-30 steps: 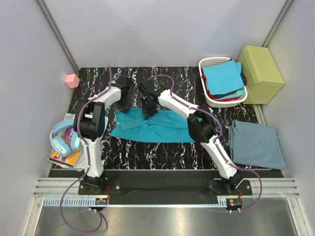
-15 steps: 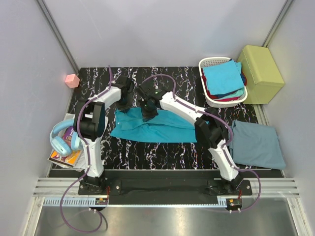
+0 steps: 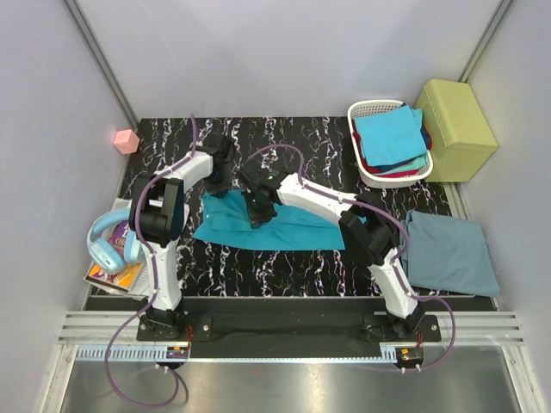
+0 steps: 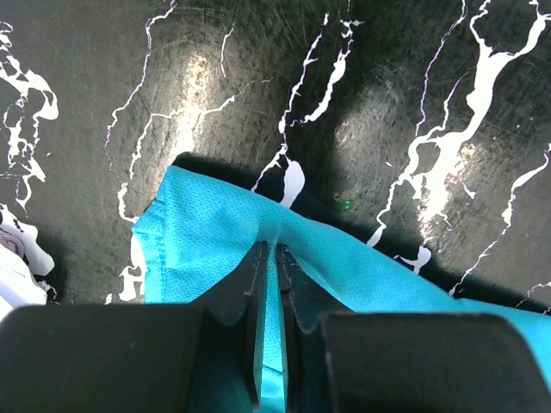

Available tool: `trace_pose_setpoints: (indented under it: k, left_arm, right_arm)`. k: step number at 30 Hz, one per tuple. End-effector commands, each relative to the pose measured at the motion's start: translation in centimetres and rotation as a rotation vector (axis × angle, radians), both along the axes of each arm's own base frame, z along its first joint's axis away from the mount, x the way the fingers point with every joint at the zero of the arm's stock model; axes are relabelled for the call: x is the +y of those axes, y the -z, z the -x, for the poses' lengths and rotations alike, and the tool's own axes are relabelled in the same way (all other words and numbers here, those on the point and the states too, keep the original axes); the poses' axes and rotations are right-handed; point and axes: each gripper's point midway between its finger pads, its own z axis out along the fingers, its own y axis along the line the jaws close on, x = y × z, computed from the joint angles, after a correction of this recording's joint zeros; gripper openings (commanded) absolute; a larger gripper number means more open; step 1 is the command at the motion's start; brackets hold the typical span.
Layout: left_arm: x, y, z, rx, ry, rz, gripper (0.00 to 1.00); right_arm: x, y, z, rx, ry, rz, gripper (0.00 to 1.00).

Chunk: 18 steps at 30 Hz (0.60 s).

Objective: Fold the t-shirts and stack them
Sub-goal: Fold the other side of the tshirt into a rectangle

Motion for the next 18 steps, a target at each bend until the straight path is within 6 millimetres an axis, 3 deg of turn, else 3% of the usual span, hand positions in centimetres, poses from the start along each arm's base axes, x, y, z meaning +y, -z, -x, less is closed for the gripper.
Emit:
trace_pose_setpoints:
  k: [1, 7, 12, 15, 18]
  left_arm:
    - [-0.4, 1.2, 0.7, 0.042, 0.005, 0.003, 0.12]
    - [-0.4, 1.2, 0.6, 0.041, 0.003, -0.001, 0.12]
    - [-0.4, 1.1, 0.6, 0.039, 0.006, -0.002, 0.13]
    - [-0.4, 1.2, 0.6, 0.041, 0.007, -0.003, 0.13]
    - [-0.4, 1.2, 0.6, 0.041, 0.009, -0.004, 0.13]
  right_arm:
    - [1.0, -3.0, 1.9, -0.028, -0.026, -0.060, 0.00]
    - [1.6, -2.4, 3.6, -0.019, -0.058, -0.050, 0.00]
    - [1.2, -3.8, 1.7, -0.124, -0.042, -0.019, 0.42]
    - [1.0, -5.4, -0.2, -0.193, -0.034, 0.001, 0.50]
    - [1.2, -6.1, -1.5, -0.216, -0.030, 0.008, 0.50]
